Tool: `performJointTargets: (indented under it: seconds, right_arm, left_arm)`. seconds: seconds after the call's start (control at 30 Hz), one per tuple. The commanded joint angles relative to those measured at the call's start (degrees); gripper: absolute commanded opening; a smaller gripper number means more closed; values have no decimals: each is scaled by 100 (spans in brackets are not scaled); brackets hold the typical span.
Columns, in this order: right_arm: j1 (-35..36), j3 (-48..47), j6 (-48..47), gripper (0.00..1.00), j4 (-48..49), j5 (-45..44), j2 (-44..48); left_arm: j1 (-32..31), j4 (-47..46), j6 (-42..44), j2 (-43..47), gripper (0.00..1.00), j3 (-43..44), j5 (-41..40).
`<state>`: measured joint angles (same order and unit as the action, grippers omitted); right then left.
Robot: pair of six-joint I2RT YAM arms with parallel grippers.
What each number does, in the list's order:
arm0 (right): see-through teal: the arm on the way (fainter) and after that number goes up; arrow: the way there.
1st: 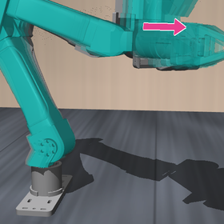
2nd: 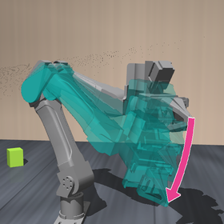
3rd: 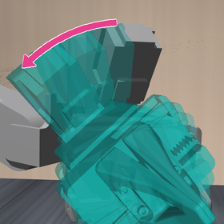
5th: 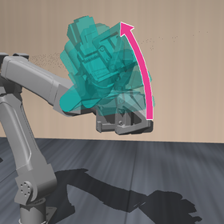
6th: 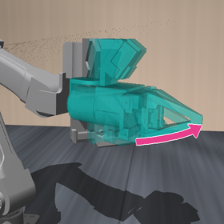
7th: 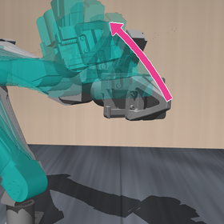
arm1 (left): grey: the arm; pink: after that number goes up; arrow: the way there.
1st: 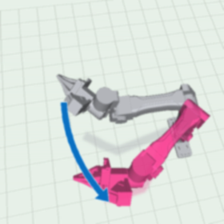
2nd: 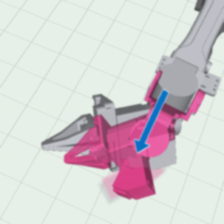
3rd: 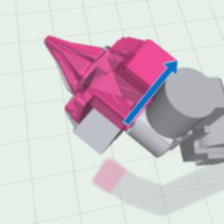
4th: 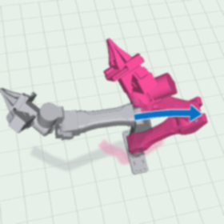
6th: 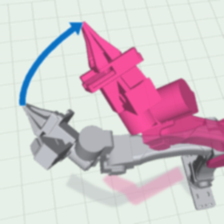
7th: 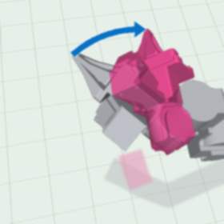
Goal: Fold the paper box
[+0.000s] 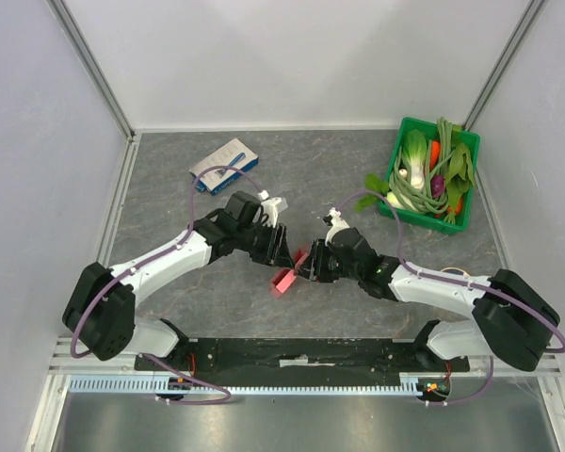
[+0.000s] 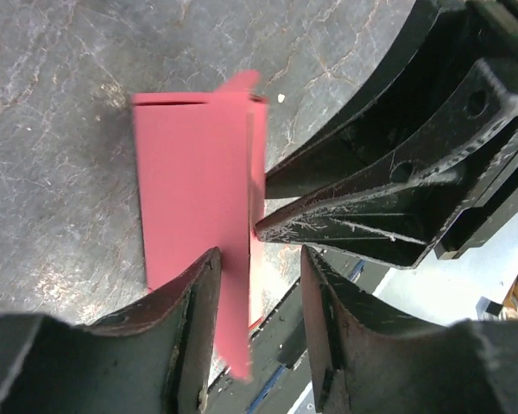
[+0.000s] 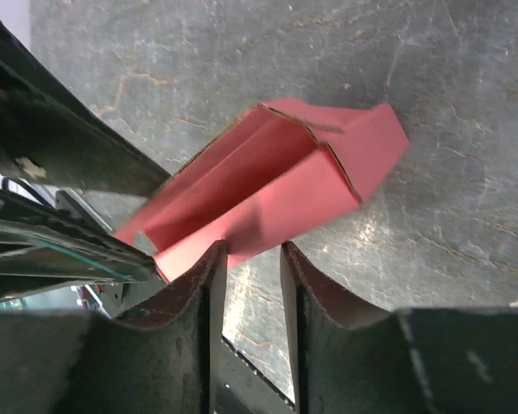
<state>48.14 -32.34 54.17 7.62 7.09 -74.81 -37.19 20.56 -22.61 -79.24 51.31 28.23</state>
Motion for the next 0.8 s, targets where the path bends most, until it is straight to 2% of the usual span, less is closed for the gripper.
performJointTargets:
  seconds: [0.0,0.1,0.2,0.33,0.53,0.67,0.77]
  right_arm:
    - [-15,-36,217,37,854,-6,-113]
    - [-15,-10,129,35,1091,-76,-201]
    - [-15,-9,146,32,1355,-103,-271]
    - [20,-44,444,24,1716,107,-482]
    - [125,175,1209,17,2367,258,-746]
    - [117,298,1123,20,2350,240,-458]
    - [64,184,368,30,1448,21,-36]
  left_arm:
    - [1,-368,3,-56,47,-191,482]
    - [-25,-491,-103,-74,45,-296,535]
    - [-69,-526,-138,-74,49,-349,508]
    - [-122,-526,-200,-21,53,-411,254]
    - [-175,-535,-375,-4,50,-473,-212]
    - [-183,-526,-437,110,50,-534,-432]
    - [-183,-509,-481,277,50,-561,-511]
